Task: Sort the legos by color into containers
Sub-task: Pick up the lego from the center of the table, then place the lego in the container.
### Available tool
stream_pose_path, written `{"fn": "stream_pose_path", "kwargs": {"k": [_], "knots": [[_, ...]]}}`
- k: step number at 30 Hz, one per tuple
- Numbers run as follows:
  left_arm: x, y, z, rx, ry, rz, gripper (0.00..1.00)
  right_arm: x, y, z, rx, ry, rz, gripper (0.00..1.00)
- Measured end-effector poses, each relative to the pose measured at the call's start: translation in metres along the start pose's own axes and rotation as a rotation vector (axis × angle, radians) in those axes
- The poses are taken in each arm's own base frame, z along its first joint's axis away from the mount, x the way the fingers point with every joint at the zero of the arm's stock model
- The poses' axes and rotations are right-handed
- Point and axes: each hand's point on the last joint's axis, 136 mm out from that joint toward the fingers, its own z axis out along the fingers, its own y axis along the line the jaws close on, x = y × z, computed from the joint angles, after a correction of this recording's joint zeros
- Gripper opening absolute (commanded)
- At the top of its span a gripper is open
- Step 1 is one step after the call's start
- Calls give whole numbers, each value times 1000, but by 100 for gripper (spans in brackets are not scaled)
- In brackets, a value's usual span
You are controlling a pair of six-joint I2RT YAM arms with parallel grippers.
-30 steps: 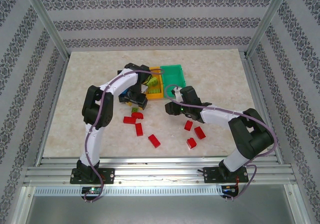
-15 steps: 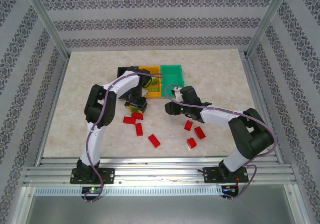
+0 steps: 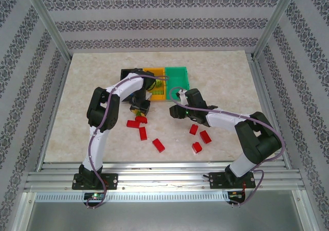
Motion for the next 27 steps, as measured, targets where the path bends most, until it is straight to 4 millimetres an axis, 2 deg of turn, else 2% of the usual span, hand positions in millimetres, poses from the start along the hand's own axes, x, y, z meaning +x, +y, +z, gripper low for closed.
{"fn": "stream_pose_path", "kwargs": {"k": [4,16,24,27], "knots": [[-6,1,-11,-5,-54,1,37,0,0,0,0,0,0,44],[-17,-2,-70,27,-308,7,36,0,0,0,0,0,0,44],[-24,-16,-95,127,-480,17,35,0,0,0,0,0,0,44],[-32,-23,-101,175,-534,8,33,0,0,0,0,0,0,44]]}}
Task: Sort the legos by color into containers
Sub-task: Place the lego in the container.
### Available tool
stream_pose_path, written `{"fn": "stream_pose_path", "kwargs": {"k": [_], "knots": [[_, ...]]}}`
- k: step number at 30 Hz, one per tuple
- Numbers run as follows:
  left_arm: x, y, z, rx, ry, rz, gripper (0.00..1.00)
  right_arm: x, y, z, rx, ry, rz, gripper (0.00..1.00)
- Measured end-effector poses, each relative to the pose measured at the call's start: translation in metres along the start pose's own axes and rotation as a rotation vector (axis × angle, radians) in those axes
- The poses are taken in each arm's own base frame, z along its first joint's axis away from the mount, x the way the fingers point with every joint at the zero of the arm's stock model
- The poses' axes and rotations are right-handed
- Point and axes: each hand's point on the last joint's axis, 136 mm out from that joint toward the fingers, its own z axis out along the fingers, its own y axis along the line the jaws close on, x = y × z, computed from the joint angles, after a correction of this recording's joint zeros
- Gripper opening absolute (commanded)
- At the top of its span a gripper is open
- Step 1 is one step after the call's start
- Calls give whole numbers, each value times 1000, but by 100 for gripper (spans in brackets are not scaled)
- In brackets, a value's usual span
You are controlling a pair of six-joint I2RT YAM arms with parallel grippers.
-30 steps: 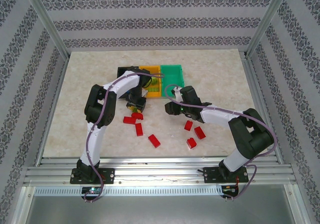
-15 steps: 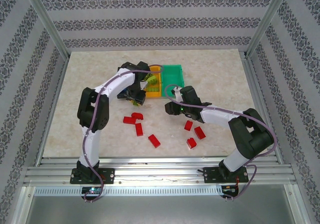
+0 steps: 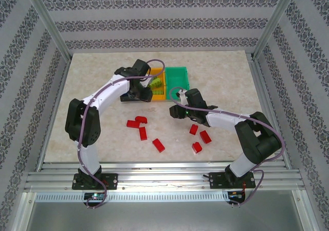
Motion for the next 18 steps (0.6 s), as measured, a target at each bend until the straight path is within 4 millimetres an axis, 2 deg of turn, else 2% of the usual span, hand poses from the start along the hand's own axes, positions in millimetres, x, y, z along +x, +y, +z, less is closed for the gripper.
{"fn": "stream_pose_path", "kwargs": {"k": [8,13,15,18], "knots": [[-27,-9,-2,45,-101,-21,33,-2,-6,-1,11,-6,11,44],[-63,-18,-4,71,-174,-22,33,-4,-8,-2,13,-12,14,44],[-75,-20,-1,78,-198,-22,33,-5,-10,-3,16,-17,16,44],[-79,-19,10,78,-199,-31,38,-8,-13,-6,20,-29,21,44]]}}
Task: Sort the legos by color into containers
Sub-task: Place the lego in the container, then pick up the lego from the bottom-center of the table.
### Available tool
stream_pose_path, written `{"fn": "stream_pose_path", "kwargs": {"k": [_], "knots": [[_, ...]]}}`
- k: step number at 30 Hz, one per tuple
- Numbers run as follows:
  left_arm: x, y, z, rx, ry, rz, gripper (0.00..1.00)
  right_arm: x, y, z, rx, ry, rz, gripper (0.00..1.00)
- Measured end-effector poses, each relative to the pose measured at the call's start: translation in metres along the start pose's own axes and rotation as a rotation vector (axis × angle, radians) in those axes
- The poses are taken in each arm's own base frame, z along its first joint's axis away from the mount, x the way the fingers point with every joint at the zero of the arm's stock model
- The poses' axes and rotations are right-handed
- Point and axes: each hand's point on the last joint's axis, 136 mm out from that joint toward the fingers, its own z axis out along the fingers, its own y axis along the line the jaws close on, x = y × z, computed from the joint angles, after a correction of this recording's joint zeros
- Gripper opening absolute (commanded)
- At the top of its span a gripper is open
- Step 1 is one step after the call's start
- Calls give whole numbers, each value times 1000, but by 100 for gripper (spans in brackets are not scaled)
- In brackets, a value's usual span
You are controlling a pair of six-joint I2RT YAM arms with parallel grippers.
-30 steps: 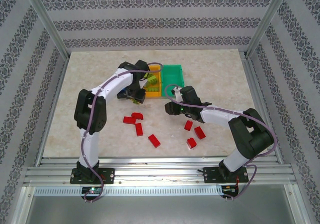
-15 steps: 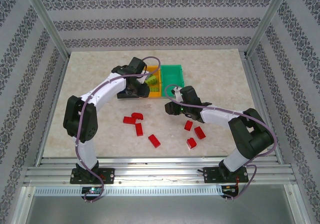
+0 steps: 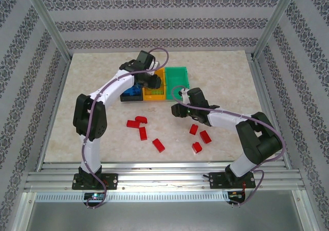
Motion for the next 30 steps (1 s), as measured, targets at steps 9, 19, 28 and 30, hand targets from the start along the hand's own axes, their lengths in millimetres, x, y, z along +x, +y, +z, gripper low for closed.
{"fn": "stream_pose_path", "kwargs": {"k": [9,19,28,30], "knots": [[3,3,12,-5,13,-20,55,-11,-2,-6,-1,-39,1,44],[17,0,-31,2,-26,-4,56,-13,3,-6,-26,-44,13,44],[35,10,-56,-28,-92,13,57,-14,3,-5,-32,-52,25,44],[34,11,-56,-32,-95,17,58,-13,3,-4,-34,-53,25,44]]}}
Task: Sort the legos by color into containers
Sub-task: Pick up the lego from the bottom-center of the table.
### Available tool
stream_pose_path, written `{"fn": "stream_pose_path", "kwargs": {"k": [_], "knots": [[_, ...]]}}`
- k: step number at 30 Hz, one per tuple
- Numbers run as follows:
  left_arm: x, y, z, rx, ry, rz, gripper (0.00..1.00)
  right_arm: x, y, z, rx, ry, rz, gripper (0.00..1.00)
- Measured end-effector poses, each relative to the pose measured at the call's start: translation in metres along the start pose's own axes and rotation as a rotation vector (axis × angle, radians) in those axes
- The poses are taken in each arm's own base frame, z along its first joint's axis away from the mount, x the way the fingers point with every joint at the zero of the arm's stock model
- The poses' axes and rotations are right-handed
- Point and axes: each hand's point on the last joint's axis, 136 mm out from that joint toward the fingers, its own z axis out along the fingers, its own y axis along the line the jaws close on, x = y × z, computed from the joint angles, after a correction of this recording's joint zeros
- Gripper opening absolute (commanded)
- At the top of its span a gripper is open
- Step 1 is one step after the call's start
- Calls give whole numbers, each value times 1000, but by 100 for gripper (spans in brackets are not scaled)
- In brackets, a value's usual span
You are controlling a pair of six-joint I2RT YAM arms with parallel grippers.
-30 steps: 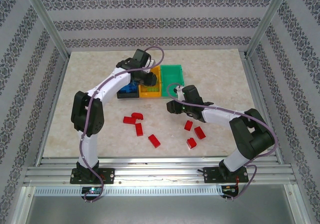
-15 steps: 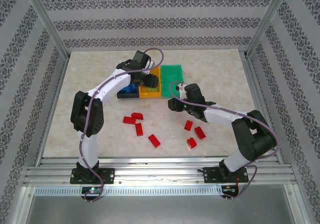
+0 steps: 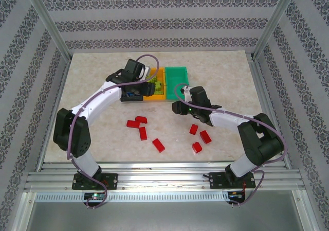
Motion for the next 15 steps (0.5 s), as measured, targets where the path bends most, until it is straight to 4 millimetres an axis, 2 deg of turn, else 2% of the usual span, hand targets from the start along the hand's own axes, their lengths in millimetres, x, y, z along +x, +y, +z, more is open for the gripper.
{"fn": "stream_pose_path", "kwargs": {"k": [9,15], "knots": [[-4,4,-2,-29,-17,31,57,4,8,0,-51,13,-2,45],[-10,5,-12,-42,-47,33,57,22,28,0,-115,82,-9,45]]}}
